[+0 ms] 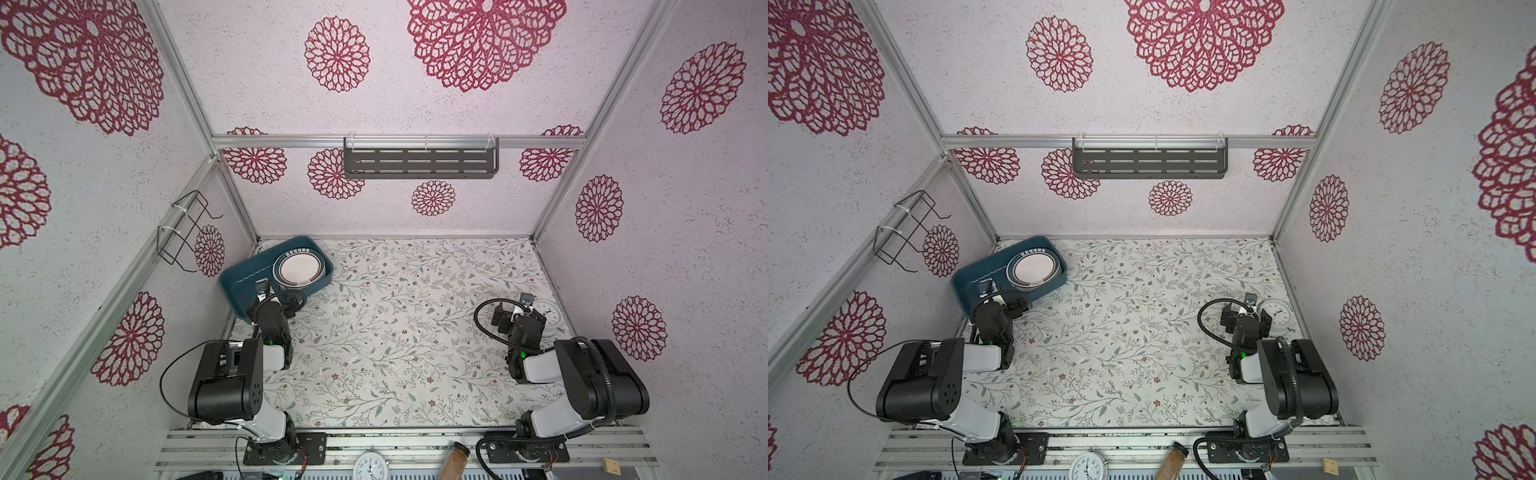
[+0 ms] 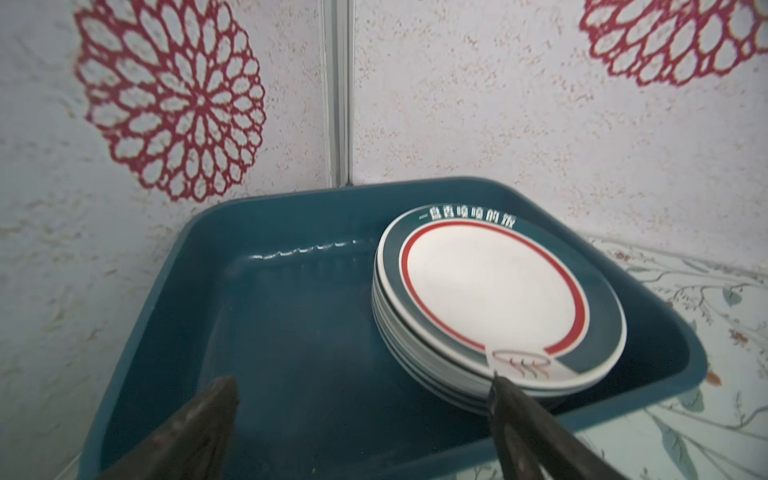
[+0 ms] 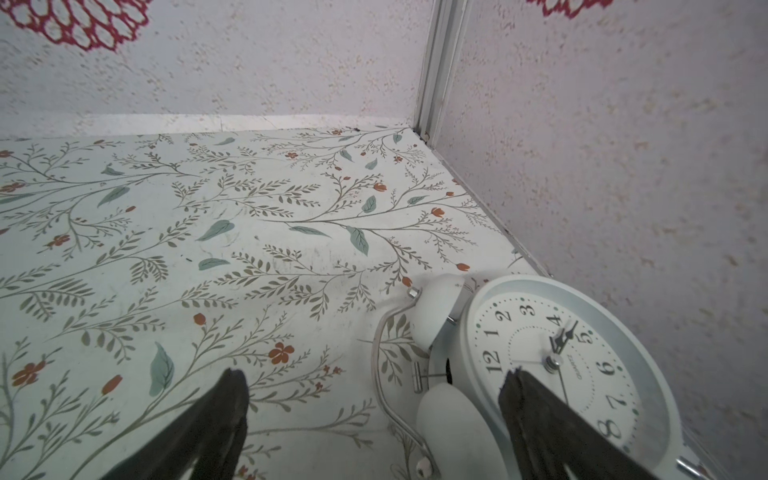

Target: Place the plates into the plastic bin on the countertop

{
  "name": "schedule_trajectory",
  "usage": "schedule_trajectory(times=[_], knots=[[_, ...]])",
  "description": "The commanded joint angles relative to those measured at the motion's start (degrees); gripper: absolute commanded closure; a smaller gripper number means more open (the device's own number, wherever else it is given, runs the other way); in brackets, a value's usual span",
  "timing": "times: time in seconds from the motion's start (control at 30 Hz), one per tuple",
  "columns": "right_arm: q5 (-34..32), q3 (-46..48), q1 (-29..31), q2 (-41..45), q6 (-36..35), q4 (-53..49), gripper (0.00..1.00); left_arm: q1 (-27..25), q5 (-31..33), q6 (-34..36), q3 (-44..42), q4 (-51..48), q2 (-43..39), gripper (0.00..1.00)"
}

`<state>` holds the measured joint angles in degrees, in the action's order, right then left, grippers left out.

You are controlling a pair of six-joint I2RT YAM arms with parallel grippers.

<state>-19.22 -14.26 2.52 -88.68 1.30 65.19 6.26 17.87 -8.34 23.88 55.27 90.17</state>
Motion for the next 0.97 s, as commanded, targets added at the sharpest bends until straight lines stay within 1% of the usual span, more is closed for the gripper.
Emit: schedule_trajectory(times=[0.0, 0.1, 0.13, 0.23, 0.63, 0.83, 0.93], knots=[[2.70, -0.52, -0.85, 0.31, 1.80, 3.24, 0.01, 0.21, -1.24, -0.53, 0.33, -4.02, -0.48, 0.03], [2.53, -0.50, -0.83, 0.52, 1.63, 3.24, 0.01, 0.22, -1.08, -0.29, 0.08, -3.31, -0.52, 0.03], [2.17, 0.14, -0.61, 0.49, 1.22, 4.85, 0.01, 0.16, -1.00, -0.34, -0.13, -2.94, -0.60, 0.03], [0.68, 0.61, -0.35, 0.67, 1.60, 5.49, 0.01, 0.07, -0.81, -0.23, -0.28, -2.70, -0.70, 0.03], [2.43, -0.62, -0.50, 0.31, 1.51, 3.29, 0.01, -0.02, -0.58, -0.10, -0.42, -2.40, -0.70, 0.03], [2.55, -0.71, -0.59, 0.27, 1.58, 3.27, 0.01, -0.03, -0.55, -0.10, -0.49, -2.43, -0.70, 0.03], [2.62, 0.35, -0.50, 0.71, 1.14, 4.83, 0.01, -0.07, -0.55, -0.09, -0.50, -2.43, -0.70, 0.03]])
